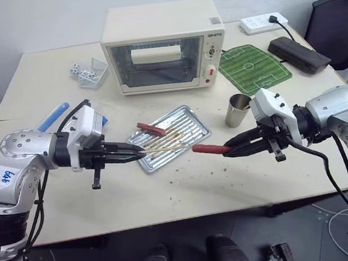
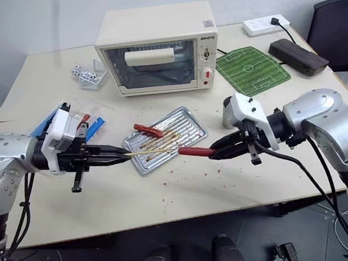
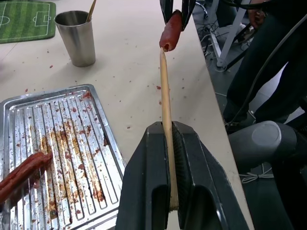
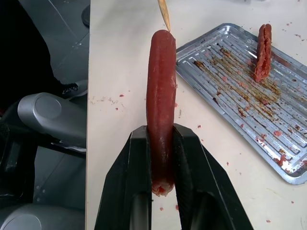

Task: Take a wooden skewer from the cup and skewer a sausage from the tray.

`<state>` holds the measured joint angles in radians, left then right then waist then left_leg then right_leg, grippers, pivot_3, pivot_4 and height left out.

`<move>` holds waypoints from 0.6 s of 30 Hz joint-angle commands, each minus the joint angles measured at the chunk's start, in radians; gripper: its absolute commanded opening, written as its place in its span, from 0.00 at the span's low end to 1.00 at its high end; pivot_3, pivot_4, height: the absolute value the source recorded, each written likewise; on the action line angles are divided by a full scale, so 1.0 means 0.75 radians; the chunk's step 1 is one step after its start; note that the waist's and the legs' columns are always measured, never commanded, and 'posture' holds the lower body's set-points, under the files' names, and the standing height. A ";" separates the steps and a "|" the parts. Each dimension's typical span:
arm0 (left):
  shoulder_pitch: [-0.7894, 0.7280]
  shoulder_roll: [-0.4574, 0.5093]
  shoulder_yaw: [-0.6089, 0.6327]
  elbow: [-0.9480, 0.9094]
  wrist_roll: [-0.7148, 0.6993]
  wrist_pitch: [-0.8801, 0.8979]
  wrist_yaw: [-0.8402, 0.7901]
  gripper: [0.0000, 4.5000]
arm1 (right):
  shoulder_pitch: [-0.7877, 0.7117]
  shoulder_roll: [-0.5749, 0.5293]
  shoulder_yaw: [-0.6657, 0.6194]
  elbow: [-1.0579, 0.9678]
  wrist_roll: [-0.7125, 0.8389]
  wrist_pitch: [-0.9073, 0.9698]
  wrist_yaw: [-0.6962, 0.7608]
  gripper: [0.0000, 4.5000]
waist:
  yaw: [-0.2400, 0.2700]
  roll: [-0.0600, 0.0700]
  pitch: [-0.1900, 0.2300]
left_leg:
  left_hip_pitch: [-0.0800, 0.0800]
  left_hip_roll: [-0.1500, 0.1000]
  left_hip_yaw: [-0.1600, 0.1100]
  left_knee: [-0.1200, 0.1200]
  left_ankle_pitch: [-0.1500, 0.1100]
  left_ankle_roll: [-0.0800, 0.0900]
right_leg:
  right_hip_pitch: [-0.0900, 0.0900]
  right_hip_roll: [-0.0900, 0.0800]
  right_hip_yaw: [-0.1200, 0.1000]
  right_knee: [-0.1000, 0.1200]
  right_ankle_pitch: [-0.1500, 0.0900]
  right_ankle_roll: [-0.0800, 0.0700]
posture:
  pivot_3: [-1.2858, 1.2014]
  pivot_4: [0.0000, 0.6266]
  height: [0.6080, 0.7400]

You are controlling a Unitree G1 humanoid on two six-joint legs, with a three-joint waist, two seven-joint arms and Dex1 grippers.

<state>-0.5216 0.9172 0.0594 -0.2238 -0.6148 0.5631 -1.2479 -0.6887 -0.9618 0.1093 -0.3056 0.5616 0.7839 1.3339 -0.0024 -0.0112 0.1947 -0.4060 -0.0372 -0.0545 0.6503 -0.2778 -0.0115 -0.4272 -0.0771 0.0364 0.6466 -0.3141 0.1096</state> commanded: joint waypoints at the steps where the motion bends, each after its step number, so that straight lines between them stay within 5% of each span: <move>1: -0.003 0.021 0.025 -0.011 0.010 -0.021 -0.011 0.00 | -0.003 -0.031 -0.051 -0.018 0.021 -0.014 0.010 0.12 | 0.000 0.000 0.000 | 0.000 0.000 0.000 0.000 0.000 0.000 | 0.000 0.000 0.000 0.000 0.000 0.000 | 0.52 0.24 1.00; 18: -0.028 -0.006 0.008 -0.047 -0.010 0.005 -0.005 0.00 | -0.049 0.021 -0.015 -0.011 0.020 -0.015 -0.028 0.12 | 0.000 0.000 0.000 | 0.000 0.000 0.000 0.000 0.000 0.000 | 0.000 0.000 0.000 0.000 0.000 0.000 | 0.52 0.24 1.00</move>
<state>-0.5254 0.9113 0.0583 -0.2265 -0.6123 0.5672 -1.2513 -0.7008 -0.9518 0.1094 -0.3048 0.5698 0.7851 1.3152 -0.0023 -0.0112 0.1947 -0.4060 -0.0371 -0.0545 0.6503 -0.2778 -0.0115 -0.4272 -0.0772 0.0364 0.6467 -0.3141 0.1096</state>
